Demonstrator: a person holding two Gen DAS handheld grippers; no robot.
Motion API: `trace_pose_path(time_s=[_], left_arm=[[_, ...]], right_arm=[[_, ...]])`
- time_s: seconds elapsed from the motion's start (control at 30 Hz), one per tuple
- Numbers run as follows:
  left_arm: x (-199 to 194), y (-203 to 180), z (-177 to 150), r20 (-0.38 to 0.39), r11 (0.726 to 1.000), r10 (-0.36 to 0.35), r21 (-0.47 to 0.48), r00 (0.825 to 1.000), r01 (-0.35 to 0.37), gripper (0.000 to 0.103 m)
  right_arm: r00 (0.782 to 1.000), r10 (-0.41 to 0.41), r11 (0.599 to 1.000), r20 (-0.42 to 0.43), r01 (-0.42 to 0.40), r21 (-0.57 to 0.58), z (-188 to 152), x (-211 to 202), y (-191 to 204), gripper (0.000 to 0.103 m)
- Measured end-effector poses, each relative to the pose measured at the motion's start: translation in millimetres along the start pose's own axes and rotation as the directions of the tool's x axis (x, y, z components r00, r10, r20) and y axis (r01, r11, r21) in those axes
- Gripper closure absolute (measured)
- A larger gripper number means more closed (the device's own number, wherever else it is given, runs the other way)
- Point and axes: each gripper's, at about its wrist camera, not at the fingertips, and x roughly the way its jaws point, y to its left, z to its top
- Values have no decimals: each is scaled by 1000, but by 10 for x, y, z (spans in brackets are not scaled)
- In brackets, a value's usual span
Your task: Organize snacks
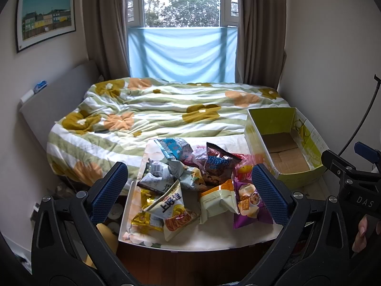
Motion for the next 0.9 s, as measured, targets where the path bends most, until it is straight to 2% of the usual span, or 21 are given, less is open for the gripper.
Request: trace_pose_path(time_s=[0.9], left_arm=[[-15,-29,15,4,1000,0,9,1000,-1,0]], right_arm=[[1000,6,1000,3,-6,-5,9,-1,11,0]])
